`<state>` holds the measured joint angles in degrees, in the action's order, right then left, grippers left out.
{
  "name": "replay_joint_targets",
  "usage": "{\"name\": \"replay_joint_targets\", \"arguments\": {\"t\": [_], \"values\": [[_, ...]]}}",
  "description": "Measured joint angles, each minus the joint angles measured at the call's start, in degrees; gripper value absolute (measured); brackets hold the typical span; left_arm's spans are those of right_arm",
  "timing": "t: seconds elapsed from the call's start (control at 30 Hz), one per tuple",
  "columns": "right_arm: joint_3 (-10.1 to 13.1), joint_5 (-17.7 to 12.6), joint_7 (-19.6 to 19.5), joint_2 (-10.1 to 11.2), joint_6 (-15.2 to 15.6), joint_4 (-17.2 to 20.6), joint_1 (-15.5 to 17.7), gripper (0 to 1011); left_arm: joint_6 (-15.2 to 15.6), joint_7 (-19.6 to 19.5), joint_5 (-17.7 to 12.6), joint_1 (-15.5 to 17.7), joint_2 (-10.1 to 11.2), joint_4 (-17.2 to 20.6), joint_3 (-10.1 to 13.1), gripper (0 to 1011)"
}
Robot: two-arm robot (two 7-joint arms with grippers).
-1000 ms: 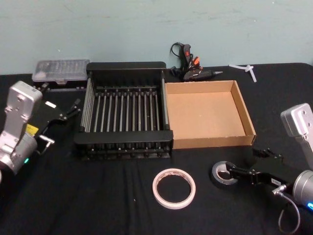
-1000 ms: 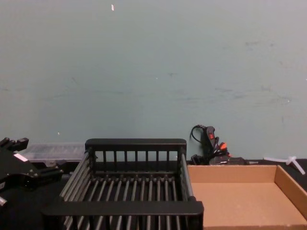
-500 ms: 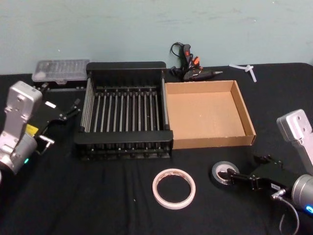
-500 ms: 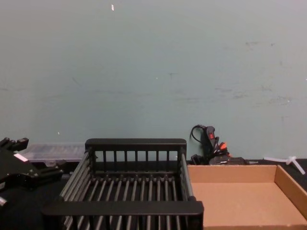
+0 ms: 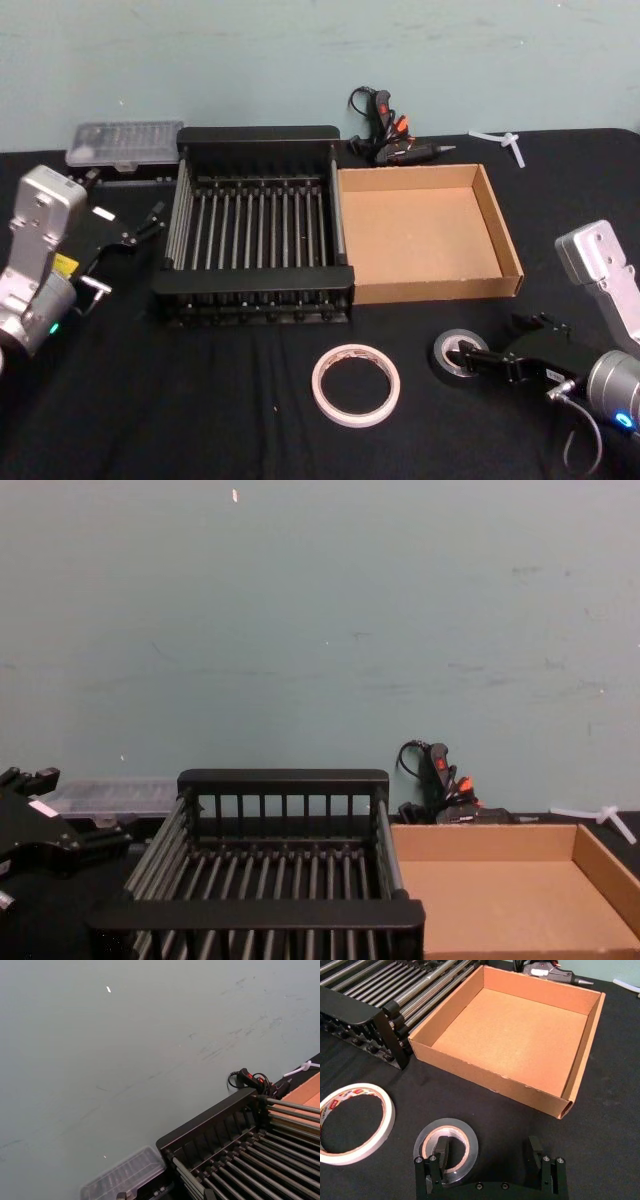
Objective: Pick up the white tape and place it into the black box , Pick up the silver tape and place it into the brown box.
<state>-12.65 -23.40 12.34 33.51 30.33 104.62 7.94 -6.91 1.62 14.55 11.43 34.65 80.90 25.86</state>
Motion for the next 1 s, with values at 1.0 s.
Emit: {"name": "replay_joint_targets", "arguments": {"t": [1.0], "values": [[0.30, 3.04, 1.57, -2.40, 0.79, -1.88, -1.18, 1002, 0.00, 0.00, 0.00, 0.00, 0.00, 0.00, 0.00, 1001]]}}
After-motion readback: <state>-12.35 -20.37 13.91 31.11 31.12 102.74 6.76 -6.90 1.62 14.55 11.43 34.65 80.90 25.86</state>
